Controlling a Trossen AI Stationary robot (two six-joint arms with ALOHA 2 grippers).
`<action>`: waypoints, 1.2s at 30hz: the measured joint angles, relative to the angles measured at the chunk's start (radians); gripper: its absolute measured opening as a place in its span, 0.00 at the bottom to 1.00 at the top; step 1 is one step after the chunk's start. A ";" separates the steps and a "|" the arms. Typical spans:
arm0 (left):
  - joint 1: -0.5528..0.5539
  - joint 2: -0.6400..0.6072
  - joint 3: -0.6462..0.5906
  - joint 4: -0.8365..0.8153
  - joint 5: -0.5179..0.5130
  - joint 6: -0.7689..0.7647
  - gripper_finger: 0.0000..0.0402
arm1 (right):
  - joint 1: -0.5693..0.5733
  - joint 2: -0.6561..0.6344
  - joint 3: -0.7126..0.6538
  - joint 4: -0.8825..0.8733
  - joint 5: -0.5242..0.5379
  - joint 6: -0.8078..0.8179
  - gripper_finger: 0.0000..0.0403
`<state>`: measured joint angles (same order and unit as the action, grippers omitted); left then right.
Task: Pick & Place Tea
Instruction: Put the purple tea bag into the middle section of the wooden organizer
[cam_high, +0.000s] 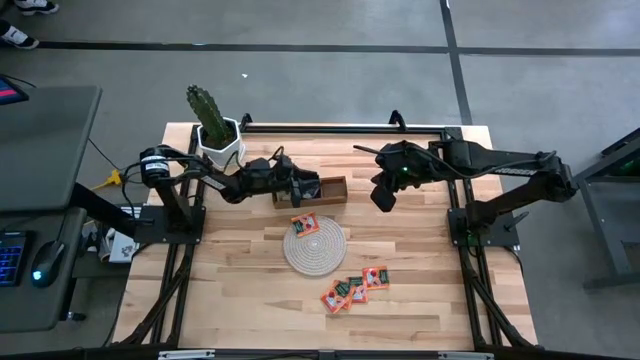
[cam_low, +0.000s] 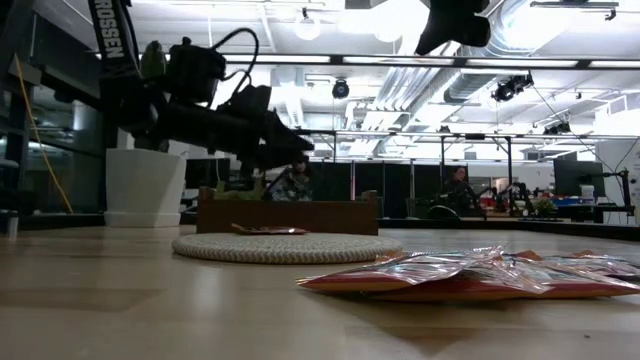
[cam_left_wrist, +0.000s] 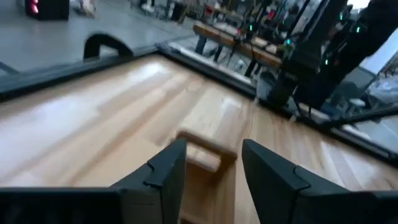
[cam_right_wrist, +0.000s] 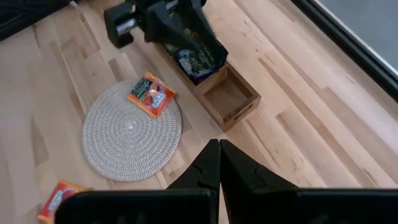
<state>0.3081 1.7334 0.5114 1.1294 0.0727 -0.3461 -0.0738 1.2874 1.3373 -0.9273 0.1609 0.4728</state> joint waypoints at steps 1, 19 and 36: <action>0.006 -0.010 0.000 0.003 0.002 0.002 0.39 | 0.000 0.001 0.000 0.005 -0.007 -0.001 0.00; 0.170 -0.316 0.000 -0.421 0.283 0.131 0.23 | 0.065 0.320 0.001 0.369 -0.134 -0.117 0.00; 0.148 -0.654 0.000 -1.005 0.340 0.317 0.21 | -0.148 0.500 0.001 0.548 -0.365 -0.389 0.17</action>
<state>0.4559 1.0799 0.5117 0.1242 0.4128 -0.0289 -0.2221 1.7878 1.3380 -0.3798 -0.2038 0.0842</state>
